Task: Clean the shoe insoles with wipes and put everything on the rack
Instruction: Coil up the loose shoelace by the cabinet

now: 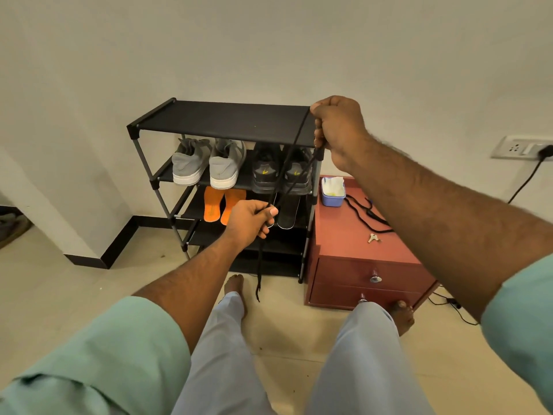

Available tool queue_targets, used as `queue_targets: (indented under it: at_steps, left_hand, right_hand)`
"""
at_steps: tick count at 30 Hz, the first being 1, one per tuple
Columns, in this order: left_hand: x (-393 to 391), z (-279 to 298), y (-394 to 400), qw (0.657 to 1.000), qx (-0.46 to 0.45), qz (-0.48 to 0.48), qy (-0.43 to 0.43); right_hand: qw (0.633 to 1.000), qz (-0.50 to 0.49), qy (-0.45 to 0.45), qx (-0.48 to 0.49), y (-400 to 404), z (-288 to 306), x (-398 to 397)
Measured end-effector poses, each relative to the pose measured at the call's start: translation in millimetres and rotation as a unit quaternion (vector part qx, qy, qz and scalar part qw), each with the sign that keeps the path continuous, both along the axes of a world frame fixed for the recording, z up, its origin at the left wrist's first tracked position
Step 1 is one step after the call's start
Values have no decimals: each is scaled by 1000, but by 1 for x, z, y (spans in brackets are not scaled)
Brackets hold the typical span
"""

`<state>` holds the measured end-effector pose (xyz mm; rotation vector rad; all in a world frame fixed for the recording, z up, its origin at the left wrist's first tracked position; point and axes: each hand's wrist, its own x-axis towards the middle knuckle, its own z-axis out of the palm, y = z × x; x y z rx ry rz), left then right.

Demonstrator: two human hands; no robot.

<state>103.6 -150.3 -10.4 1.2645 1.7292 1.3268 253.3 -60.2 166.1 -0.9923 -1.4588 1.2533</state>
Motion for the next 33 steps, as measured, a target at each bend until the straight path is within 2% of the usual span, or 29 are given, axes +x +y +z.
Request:
queue_targets:
  at_steps: [10,16,21,28,33]
  left_hand:
    - [12,0,7,1000,-11,-2,-27]
    - [12,-3,7,1000,-15,-11,-7]
    - [10,-2,6,1000,-8,-8,-12]
    - [-1,-5,7,1000,-10,-2,28]
    - [-6,0,10,997,-36,-1,73]
  right_hand:
    - [987,34,154,-32,6,-5,1]
    - [954,42,287,-72,14,-9,5]
    - [903,63,401,-138,17,-8,9]
    - [900,-24,411,-147,29,-22,25]
    - [930,-150,285,-178,49,-62,59]
